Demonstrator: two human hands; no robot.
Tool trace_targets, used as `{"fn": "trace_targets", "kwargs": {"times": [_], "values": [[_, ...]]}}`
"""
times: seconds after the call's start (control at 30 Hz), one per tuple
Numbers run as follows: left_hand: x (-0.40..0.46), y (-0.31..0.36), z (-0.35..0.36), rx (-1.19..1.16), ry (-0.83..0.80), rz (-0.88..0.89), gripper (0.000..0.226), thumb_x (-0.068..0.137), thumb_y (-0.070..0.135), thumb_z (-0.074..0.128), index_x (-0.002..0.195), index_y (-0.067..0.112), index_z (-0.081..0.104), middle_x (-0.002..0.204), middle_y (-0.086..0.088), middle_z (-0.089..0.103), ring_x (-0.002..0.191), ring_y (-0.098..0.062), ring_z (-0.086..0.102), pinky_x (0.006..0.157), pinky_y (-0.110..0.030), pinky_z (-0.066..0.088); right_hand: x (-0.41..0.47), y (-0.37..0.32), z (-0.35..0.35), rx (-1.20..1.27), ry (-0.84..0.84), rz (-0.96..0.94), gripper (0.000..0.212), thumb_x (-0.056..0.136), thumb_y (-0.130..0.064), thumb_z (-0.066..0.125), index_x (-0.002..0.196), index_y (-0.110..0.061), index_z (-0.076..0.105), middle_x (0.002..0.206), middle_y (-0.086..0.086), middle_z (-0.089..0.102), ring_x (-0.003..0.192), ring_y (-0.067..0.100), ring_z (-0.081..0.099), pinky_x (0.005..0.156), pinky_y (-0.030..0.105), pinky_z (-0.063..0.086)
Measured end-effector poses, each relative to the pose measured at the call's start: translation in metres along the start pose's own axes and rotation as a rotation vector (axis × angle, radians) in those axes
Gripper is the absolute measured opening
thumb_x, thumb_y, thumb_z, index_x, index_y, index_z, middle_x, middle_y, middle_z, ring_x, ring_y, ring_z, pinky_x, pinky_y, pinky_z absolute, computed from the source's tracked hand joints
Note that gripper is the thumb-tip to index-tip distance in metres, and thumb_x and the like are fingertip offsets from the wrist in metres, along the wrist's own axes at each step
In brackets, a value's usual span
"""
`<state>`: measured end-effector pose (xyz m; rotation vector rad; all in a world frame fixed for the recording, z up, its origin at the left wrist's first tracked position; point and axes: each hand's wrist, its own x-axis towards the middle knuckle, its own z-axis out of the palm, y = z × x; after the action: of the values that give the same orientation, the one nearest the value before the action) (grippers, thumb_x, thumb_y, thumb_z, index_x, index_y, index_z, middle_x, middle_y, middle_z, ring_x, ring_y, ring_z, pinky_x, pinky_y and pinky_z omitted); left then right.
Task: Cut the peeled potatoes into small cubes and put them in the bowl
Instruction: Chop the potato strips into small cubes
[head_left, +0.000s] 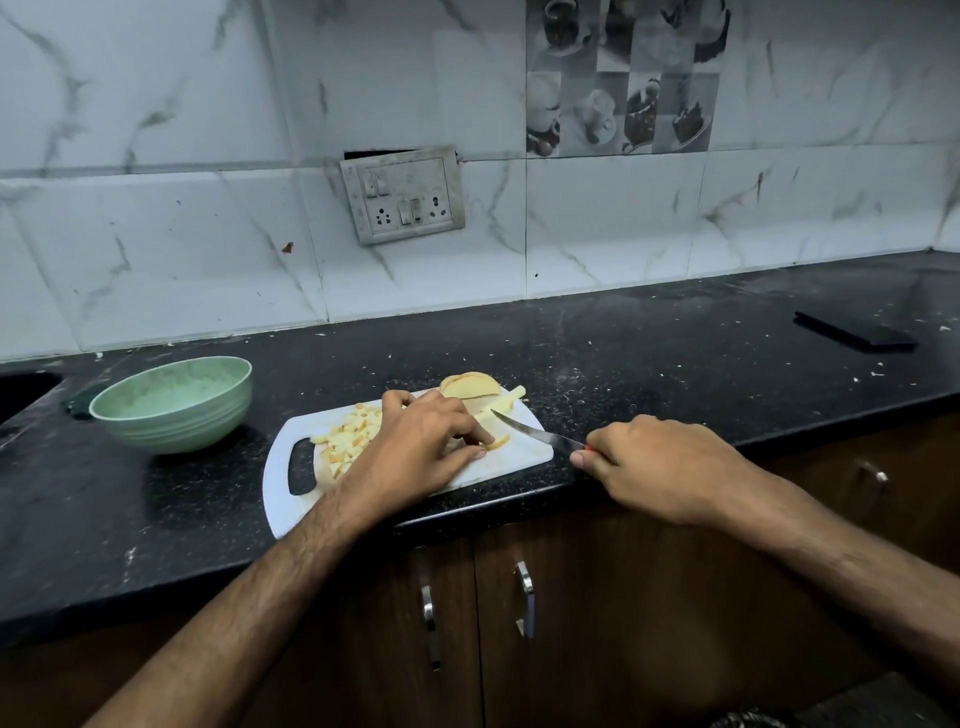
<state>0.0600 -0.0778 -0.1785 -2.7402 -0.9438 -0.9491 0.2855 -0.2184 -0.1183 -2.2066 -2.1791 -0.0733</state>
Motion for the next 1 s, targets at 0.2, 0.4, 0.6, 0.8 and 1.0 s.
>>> {"fn": "trace_targets", "kwargs": {"times": [0.2,0.4,0.6,0.8,1.0], "values": [[-0.001,-0.001,0.0,-0.029,-0.005,0.011,0.012,0.09,0.035,0.075,0.101,0.035,0.077,0.089,0.023,0.056,0.096,-0.002,0.05,0.088,-0.032,0.015,-0.003,-0.01,0.007,-0.034,-0.01,-0.019,0.031,0.103,-0.05,0.031,0.094,-0.03,0.054,0.11,0.003,0.065,0.102,0.028,0.062,0.073,0.036,0.039],[-0.001,0.001,0.0,-0.017,0.002,0.022,0.013,0.09,0.035,0.074,0.102,0.035,0.078,0.09,0.02,0.058,0.096,-0.004,0.05,0.089,-0.033,0.014,0.0,-0.025,0.016,-0.066,0.01,-0.021,0.036,0.104,-0.044,0.031,0.107,-0.021,0.057,0.113,0.006,0.064,0.104,0.029,0.062,0.077,0.039,0.04],[-0.004,0.004,-0.003,-0.007,0.047,-0.005,0.007,0.086,0.038,0.077,0.092,0.035,0.077,0.085,0.021,0.065,0.092,-0.002,0.054,0.092,-0.036,0.02,0.001,-0.021,0.007,-0.046,0.03,0.021,0.033,0.103,-0.049,0.029,0.097,-0.027,0.054,0.113,0.005,0.064,0.106,0.03,0.061,0.074,0.038,0.037],[-0.004,0.004,-0.003,-0.004,0.055,0.005,0.005,0.085,0.036,0.079,0.089,0.034,0.076,0.084,0.023,0.063,0.092,-0.005,0.057,0.089,-0.031,0.015,-0.009,-0.024,0.006,-0.068,-0.008,-0.004,0.03,0.103,-0.047,0.031,0.093,-0.028,0.05,0.112,0.004,0.065,0.105,0.029,0.062,0.076,0.038,0.04],[-0.004,0.006,-0.004,-0.001,0.043,0.006,0.004,0.085,0.035,0.079,0.089,0.034,0.077,0.087,0.021,0.065,0.093,-0.005,0.056,0.089,-0.031,0.015,-0.003,-0.037,0.021,-0.072,0.046,-0.006,0.038,0.104,-0.044,0.029,0.114,-0.02,0.057,0.117,0.008,0.063,0.108,0.031,0.06,0.08,0.039,0.041]]}}
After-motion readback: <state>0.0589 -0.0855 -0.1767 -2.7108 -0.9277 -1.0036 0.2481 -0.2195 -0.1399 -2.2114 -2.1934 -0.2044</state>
